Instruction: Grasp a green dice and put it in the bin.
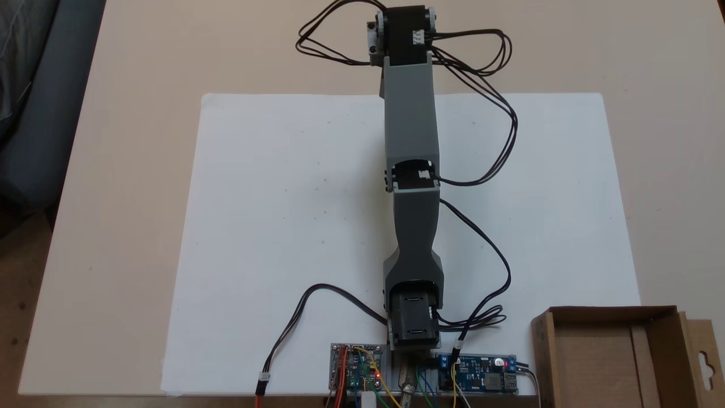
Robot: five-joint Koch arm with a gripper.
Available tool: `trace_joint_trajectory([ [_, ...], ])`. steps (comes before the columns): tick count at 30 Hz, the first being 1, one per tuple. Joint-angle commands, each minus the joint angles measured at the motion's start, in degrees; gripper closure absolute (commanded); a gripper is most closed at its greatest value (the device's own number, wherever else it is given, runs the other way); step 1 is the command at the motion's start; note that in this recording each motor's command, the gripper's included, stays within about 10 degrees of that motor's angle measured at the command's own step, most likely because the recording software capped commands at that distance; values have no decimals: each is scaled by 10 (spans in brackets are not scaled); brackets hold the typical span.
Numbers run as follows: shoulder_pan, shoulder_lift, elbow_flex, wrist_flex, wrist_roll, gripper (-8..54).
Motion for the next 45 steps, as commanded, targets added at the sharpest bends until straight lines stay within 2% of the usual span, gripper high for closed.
trace_joint_trajectory([
  [1, -11, 4, -26, 100, 40, 58],
  [21, -15, -90, -88, 100, 39, 57],
  [45, 8, -127, -88, 98, 37, 56],
])
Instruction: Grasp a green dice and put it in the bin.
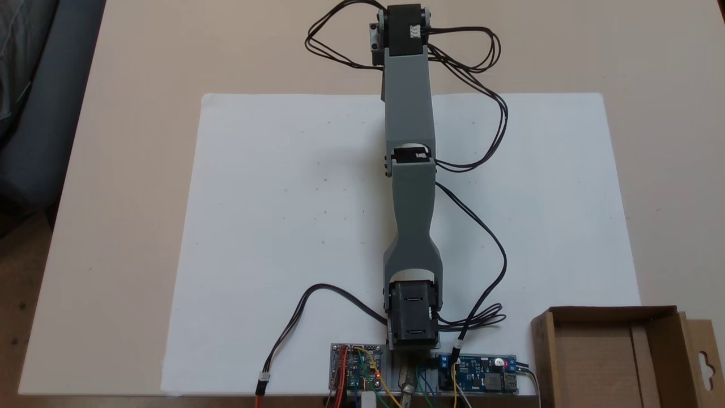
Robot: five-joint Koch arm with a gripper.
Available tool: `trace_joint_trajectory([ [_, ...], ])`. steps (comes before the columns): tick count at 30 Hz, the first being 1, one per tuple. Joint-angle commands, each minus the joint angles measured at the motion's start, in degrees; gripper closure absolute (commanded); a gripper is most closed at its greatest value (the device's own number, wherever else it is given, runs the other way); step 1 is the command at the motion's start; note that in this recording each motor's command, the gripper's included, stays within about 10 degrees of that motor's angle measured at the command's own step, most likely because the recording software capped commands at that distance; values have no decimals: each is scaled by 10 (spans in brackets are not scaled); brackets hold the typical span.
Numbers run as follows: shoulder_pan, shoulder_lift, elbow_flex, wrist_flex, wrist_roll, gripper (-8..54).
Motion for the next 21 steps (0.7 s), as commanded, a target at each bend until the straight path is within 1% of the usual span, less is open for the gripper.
trace_joint_trajectory([
  [1, -5, 6, -23, 94, 33, 56],
  [21, -7, -14, -22, 100, 33, 54],
])
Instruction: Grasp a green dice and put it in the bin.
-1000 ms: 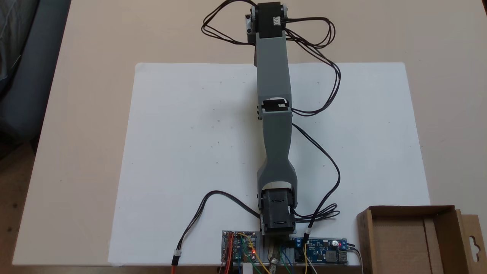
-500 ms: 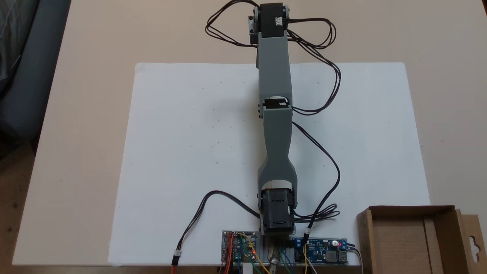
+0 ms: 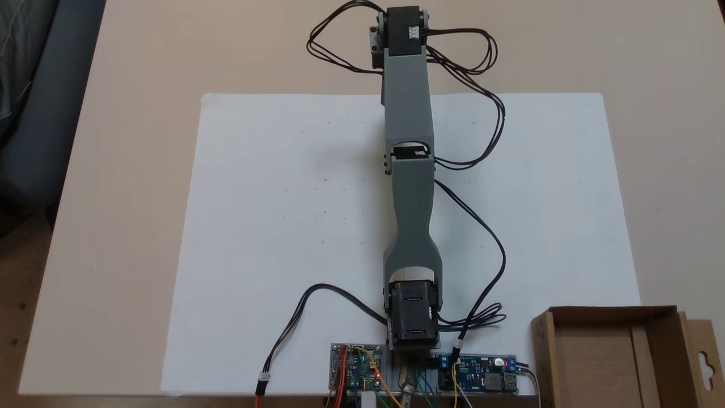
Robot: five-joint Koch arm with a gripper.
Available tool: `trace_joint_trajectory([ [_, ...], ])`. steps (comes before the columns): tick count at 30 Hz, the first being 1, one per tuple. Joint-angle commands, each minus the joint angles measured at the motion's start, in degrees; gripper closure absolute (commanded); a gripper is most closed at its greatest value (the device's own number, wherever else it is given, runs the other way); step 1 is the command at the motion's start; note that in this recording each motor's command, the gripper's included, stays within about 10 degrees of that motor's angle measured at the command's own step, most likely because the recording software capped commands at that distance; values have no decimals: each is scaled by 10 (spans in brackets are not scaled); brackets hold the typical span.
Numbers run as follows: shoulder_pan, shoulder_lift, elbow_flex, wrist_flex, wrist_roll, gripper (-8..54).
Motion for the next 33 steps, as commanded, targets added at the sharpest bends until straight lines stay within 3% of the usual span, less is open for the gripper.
trace_joint_trajectory([
  [1, -4, 14, -23, 100, 33, 54],
  [33, -2, -55, -23, 100, 33, 46],
])
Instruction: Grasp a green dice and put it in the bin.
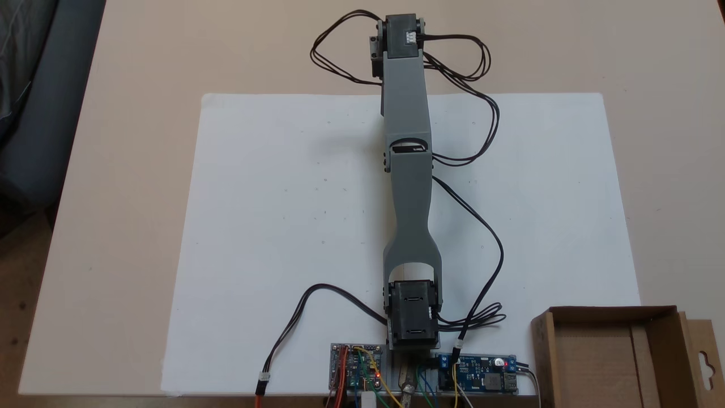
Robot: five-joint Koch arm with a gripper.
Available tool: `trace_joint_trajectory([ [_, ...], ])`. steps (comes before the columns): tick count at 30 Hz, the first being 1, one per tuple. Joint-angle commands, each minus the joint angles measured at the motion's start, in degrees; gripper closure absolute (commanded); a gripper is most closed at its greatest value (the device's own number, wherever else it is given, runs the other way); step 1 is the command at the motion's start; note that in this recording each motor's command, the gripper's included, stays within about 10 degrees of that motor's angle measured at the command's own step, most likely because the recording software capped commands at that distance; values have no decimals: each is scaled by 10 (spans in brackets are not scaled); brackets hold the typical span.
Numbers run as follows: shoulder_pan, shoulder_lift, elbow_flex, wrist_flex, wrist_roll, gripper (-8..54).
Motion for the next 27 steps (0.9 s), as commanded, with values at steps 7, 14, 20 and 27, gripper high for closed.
trace_joint_trajectory([
  [7, -1, -8, -23, 100, 21, 46],
  [14, -1, -17, -22, 100, 9, 46],
  [20, 4, -25, -22, 92, 4, 46],
  [27, 8, -33, -22, 76, 3, 46],
])
